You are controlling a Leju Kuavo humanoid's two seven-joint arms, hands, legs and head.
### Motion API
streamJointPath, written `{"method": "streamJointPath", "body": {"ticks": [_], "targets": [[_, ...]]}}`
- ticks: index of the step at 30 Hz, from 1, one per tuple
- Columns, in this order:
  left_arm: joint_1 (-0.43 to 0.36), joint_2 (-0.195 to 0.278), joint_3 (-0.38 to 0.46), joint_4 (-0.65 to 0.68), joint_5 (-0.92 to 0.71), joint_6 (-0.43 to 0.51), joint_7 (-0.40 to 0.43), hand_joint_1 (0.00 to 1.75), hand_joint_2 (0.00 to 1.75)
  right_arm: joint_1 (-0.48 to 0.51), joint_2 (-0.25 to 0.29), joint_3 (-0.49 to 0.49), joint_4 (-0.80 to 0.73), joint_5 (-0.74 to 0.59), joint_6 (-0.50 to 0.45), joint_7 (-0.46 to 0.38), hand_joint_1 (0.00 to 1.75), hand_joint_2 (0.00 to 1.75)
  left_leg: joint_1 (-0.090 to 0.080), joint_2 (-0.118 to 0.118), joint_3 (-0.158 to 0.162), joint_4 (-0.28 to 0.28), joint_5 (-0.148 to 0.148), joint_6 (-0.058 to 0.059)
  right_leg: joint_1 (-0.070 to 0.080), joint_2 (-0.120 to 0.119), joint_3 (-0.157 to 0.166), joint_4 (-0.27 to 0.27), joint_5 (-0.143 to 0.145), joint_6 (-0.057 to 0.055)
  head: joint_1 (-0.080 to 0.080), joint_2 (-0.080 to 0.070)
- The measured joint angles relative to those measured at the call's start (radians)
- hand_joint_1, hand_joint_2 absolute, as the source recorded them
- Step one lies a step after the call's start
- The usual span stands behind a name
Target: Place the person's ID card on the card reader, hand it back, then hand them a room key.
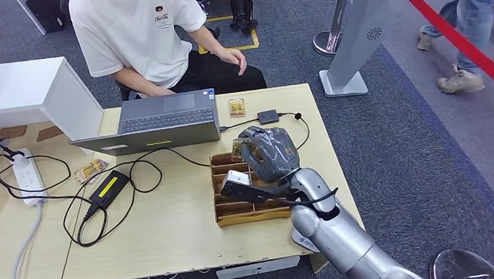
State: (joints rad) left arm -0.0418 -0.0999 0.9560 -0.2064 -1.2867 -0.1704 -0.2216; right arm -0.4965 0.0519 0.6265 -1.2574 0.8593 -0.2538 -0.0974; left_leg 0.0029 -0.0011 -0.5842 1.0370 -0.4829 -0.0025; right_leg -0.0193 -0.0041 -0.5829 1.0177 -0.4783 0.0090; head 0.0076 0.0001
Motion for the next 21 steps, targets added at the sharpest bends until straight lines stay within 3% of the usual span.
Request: {"method": "streamJointPath", "body": {"ticks": [5, 14, 21], "targets": [[-0.001, 0.0, 0.0, 0.0, -0.014, -0.003, 0.0, 0.0, 1.75, -0.097, 0.003, 0.001, 0.025, 0.082, -0.042, 0.042, 1.71, 1.75, 0.0, 0.0, 0.0, 0.0, 0.001, 0.0, 0.0, 0.0, 0.0, 0.0, 0.0, 0.0, 0.0, 0.0], [-0.003, 0.0, -0.001, 0.0, -0.035, -0.01, -0.006, 0.0, 1.75, -0.225, 0.042, 0.001, 0.152, 0.22, -0.198, 0.09, 1.71, 1.75, 0.0, 0.0, 0.0, 0.0, 0.001, 0.0, 0.0, 0.0, 0.0, 0.001, 0.0, 0.0, 0.0, 0.0], [-0.004, 0.0, -0.012, 0.0, -0.053, -0.019, -0.018, 0.0, 1.75, -0.316, 0.084, -0.011, 0.318, 0.318, -0.306, 0.107, 1.71, 1.75, 0.0, 0.0, 0.0, 0.0, 0.001, 0.0, 0.0, 0.0, 0.0, 0.001, 0.0, 0.0, 0.0, 0.0]]}}
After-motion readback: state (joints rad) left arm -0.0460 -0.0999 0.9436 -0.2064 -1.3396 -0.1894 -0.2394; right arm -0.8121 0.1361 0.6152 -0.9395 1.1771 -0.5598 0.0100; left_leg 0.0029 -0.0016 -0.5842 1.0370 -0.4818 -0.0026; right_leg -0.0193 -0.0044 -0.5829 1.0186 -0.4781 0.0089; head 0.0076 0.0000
